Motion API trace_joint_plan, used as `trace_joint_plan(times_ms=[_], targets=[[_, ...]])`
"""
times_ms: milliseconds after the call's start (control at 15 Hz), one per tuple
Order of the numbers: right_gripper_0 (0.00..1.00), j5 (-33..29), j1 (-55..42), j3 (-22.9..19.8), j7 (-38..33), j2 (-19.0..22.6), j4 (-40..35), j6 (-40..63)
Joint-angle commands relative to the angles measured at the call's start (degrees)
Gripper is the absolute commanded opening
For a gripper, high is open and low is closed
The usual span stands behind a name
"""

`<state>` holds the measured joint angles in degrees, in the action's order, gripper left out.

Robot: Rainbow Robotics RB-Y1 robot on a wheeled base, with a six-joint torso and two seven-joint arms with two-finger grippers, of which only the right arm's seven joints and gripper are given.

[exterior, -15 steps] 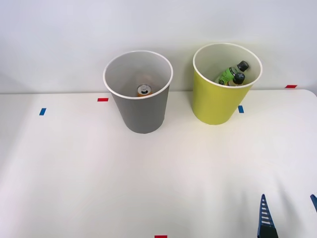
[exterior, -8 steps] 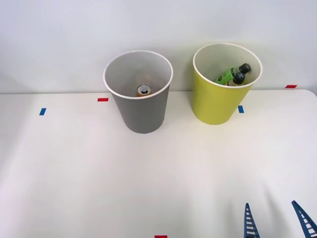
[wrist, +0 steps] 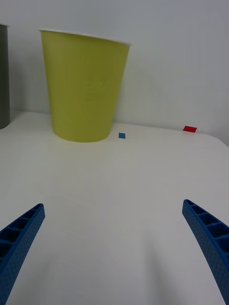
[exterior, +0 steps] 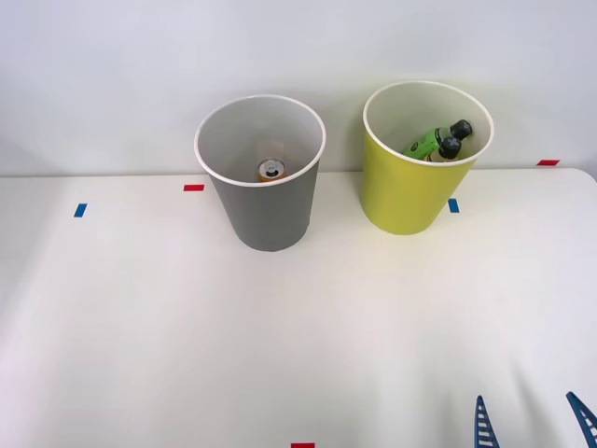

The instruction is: Put cans in the gray bin, plastic bottles in the light green bin

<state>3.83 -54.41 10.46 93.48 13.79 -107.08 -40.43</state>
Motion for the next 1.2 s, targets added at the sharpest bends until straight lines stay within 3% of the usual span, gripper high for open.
trace_joint_plan(times_ms=[67,1200], targets=[[1.0,-0.1,-0.1,0.1,0.1,0.0,0.0,0.1],[1.0,-0.1,-0.1,0.1,0.1,0.0,0.0,0.1]])
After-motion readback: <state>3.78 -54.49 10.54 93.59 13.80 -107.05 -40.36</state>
